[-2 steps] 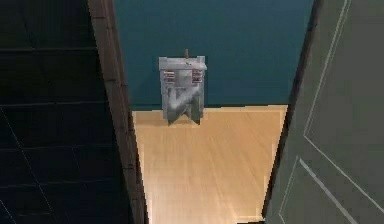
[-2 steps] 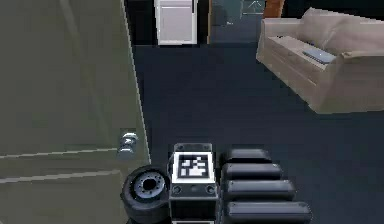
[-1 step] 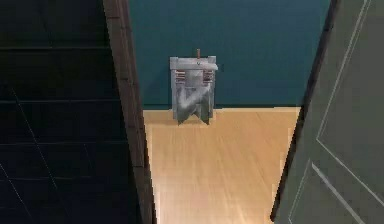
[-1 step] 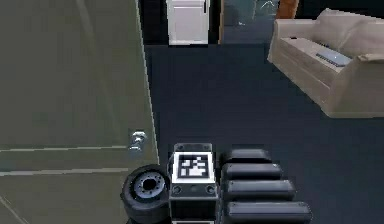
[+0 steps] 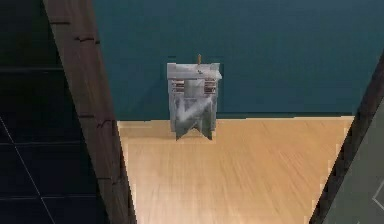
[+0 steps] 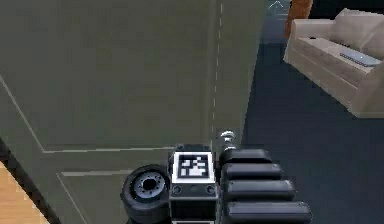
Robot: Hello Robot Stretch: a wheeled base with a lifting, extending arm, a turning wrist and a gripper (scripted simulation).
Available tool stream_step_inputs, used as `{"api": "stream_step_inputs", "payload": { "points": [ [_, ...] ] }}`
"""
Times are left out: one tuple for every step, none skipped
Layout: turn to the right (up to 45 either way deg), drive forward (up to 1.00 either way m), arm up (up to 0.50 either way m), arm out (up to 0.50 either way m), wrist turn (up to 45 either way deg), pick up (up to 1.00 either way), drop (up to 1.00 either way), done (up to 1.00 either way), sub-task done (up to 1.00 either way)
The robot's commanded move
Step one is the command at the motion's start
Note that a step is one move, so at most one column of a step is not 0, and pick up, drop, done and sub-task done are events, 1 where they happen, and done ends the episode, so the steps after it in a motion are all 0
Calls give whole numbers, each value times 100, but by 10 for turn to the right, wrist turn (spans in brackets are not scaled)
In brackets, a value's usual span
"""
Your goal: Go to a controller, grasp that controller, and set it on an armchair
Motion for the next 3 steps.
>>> {"api": "stream_step_inputs", "payload": {
  "points": [
    [0, 45, 0, 0, 0, 0, 0, 0, 0],
    [60, 0, 0, 0, 0, 0, 0, 0, 0],
    [0, 45, 0, 0, 0, 0, 0, 0, 0]
  ]
}}
